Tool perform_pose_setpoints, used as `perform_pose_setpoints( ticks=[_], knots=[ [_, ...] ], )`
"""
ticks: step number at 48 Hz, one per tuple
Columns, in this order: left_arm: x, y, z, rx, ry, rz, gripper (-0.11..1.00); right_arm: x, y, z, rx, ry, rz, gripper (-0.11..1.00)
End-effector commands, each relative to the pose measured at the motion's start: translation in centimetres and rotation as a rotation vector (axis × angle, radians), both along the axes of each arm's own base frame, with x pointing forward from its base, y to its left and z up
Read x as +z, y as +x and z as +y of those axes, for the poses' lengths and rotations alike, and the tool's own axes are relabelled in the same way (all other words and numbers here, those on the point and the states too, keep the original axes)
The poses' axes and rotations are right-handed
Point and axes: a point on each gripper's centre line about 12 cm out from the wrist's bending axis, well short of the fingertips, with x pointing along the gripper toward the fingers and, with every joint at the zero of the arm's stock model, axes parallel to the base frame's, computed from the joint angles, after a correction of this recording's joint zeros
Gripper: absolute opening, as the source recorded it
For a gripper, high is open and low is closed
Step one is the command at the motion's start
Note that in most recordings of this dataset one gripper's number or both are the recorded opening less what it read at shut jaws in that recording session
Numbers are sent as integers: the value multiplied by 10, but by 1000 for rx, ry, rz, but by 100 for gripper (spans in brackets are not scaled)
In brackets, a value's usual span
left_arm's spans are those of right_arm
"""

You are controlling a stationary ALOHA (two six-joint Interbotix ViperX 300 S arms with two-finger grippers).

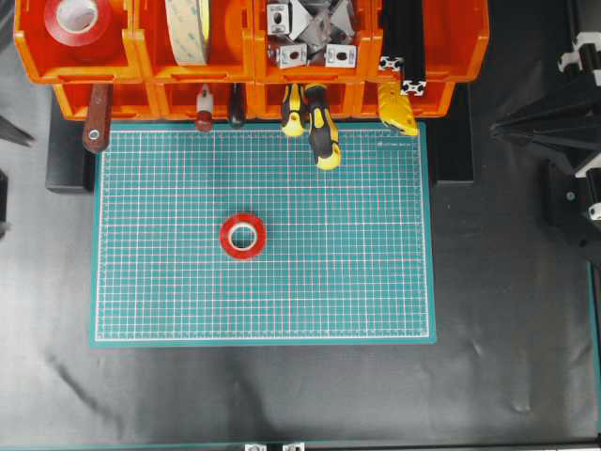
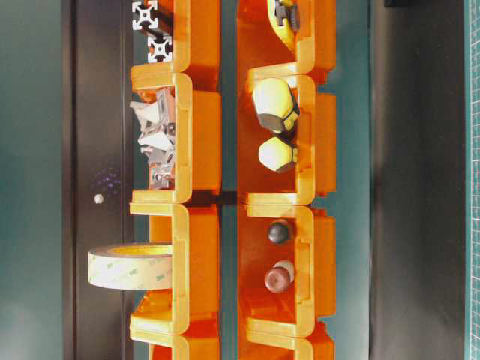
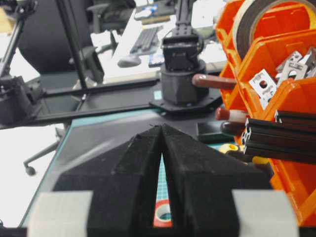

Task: Pick vinyl tape from container rack with left arm.

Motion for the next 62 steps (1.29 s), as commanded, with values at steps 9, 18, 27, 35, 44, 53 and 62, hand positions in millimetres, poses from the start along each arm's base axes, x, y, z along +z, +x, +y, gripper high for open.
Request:
perform_pose_setpoints(
  ticks=[9,18,27,35,44,53,62],
  knots=[
    [-6,7,1,9,1,-40,85,14,1,0,0,1,-34,1],
    [-7,7,1,9,1,-37,85,14,1,0,1,0,-32,1],
    [-6,6,2,12,0,-42,85,13,1,0,1,-2,-31,1],
    [-7,6,2,12,-2,-41,85,13,1,0,1,-2,-29,1],
    [-9,7,2,12,-2,-34,85,13,2,0,1,-1,-26,1],
    [-8,6,2,14,-2,-37,85,12,2,0,1,-2,-23,1],
    [-8,6,3,18,-2,-37,85,12,2,0,1,-2,-23,1]
  ],
)
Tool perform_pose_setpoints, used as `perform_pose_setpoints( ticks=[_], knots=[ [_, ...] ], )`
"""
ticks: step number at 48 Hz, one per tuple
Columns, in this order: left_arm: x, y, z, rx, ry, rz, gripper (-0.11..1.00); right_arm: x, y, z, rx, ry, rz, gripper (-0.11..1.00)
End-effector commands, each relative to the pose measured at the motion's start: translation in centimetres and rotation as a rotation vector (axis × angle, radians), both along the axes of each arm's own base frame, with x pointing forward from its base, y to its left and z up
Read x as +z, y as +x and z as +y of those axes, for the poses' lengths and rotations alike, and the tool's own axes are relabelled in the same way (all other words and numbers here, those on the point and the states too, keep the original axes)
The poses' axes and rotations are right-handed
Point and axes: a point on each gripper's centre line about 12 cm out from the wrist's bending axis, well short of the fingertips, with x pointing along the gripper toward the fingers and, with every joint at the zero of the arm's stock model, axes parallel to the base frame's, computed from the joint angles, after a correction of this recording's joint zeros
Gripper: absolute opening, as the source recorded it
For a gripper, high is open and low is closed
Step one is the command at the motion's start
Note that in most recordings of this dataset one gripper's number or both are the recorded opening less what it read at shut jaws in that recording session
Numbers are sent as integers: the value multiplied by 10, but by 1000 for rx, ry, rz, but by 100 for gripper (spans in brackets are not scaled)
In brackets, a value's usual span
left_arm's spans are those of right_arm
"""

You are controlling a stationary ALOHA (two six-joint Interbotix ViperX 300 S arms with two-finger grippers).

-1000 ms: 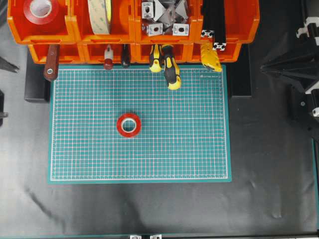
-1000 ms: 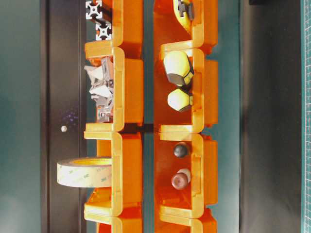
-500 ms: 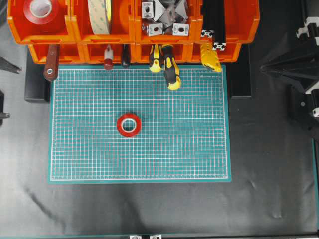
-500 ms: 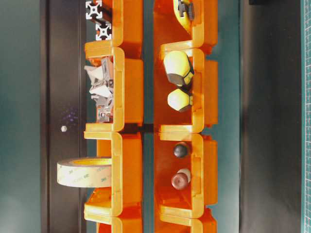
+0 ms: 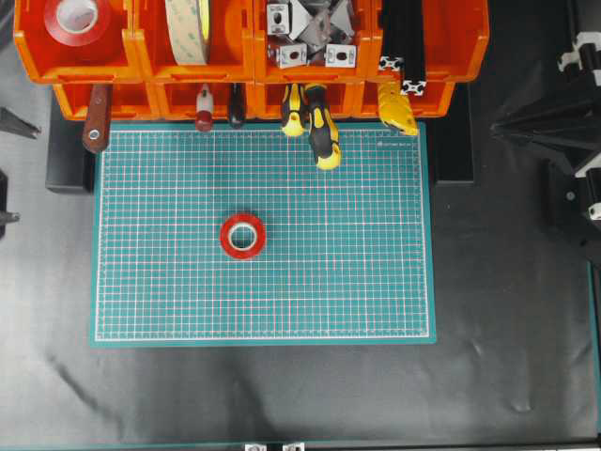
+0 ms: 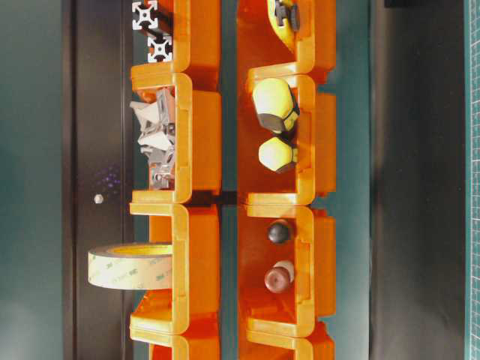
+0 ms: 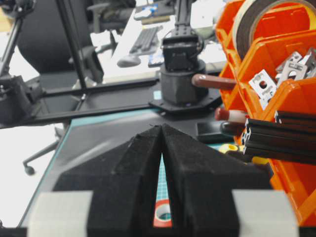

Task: Pick vinyl tape from container rack with left arm.

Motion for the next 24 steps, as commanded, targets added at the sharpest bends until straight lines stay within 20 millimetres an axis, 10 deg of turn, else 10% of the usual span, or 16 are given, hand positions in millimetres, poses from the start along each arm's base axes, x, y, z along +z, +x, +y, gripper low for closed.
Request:
perform_pose_setpoints(
  ticks=[1,24],
  knots=[
    [5,0,1,4,-6,-16,85,12,2,0,1,1,-25,1],
    [0,1,3,18,-5,-2,85,12,3,0,1,1,-23,1]
  ],
)
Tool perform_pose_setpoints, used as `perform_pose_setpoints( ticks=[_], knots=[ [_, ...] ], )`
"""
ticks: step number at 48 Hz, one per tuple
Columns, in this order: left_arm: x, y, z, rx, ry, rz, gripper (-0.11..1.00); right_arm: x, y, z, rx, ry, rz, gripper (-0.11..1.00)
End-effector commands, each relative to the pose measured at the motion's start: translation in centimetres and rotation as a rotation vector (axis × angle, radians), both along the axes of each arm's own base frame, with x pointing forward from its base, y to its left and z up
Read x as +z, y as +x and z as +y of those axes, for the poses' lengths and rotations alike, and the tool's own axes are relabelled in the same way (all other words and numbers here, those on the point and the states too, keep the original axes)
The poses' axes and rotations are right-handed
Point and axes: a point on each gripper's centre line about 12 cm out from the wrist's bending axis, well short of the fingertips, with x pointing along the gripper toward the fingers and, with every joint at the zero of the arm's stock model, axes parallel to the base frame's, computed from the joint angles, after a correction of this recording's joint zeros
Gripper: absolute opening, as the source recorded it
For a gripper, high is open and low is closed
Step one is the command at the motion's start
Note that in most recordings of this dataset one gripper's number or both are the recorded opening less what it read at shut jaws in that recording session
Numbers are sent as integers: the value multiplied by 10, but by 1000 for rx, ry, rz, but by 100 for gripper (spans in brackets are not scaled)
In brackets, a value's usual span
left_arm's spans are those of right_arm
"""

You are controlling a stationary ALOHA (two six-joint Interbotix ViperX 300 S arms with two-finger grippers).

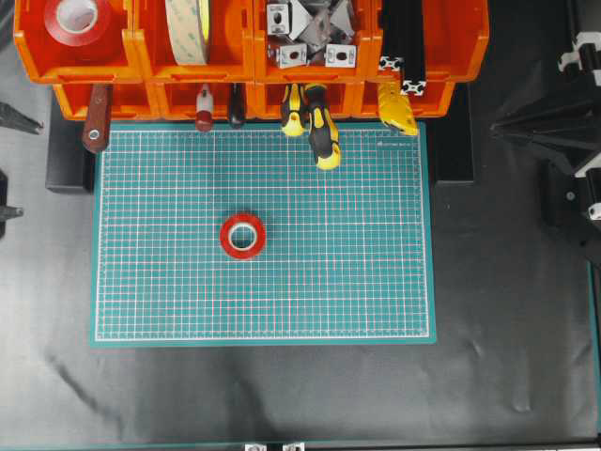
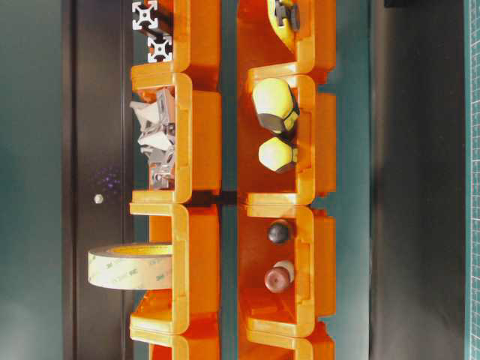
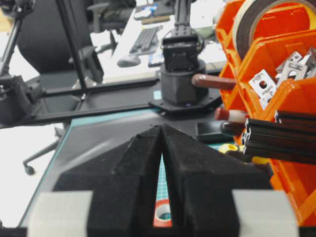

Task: Pick vinyl tape from container rack with left arm.

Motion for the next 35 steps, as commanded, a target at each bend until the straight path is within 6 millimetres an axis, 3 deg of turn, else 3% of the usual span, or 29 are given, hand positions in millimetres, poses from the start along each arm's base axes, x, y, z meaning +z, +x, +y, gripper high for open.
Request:
perform_pose_setpoints(
  ticks=[1,35],
  knots=[
    [3,0,0,3,-6,-8,85,11,3,0,0,1,-21,1],
    [-4,-5,1,3,-34,-12,85,10,3,0,1,2,-17,1]
  ],
)
